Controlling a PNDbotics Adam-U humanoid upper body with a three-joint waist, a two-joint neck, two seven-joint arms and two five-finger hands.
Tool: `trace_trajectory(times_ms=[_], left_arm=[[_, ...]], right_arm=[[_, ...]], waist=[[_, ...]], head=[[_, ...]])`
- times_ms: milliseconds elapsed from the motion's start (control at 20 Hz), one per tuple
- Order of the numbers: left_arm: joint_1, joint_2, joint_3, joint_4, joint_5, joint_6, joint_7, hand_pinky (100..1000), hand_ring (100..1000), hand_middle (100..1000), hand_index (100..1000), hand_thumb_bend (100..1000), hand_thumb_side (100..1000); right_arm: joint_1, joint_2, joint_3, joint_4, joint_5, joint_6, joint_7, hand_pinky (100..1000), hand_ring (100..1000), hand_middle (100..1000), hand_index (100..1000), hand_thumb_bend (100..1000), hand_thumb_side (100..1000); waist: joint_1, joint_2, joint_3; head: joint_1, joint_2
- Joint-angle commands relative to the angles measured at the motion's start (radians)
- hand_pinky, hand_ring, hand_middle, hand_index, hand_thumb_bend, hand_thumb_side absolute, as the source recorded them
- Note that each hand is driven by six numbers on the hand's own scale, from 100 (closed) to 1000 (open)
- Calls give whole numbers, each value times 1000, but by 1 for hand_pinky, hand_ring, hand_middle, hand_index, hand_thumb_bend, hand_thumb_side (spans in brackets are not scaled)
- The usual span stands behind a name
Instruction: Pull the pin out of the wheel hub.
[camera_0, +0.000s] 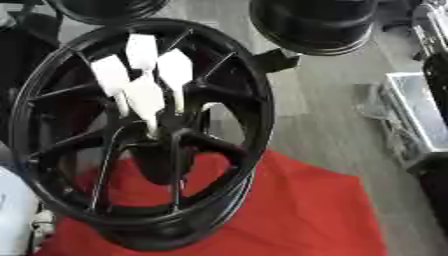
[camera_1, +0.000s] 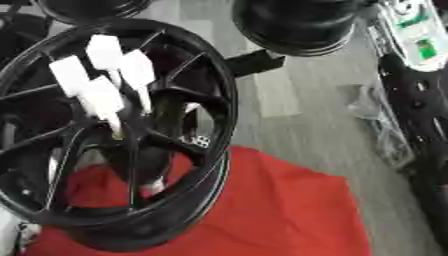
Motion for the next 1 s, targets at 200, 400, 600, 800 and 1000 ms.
trace_trajectory(times_ms=[200,400,600,800,1000], left_arm=[[35,-8,25,-93,-12,8,14,833,845,899,940,794,636],[91,-46,25,-150,-69,12,16,840,856,919,951,797,648],[132,-72,20,-181,-110,21,1,845,865,935,964,795,655],[146,-80,26,-194,-116,25,1,845,862,930,960,798,649],[152,-78,27,-198,-113,26,4,846,861,927,958,799,646]], right_arm=[[-10,-49,-3,-60,18,18,18,871,690,781,873,356,410],[-12,-57,4,-89,48,39,43,869,687,777,868,368,405],[-17,-57,11,-107,78,57,78,869,687,776,868,380,403],[-52,-62,37,-114,124,77,128,866,690,775,866,406,385],[-109,-79,78,-122,196,93,222,864,691,770,857,428,370]], waist=[[-3,-2,3],[-9,6,3],[-11,10,3],[-12,6,5],[-13,2,5]], head=[[27,6],[28,6],[14,6],[4,6],[-3,6]])
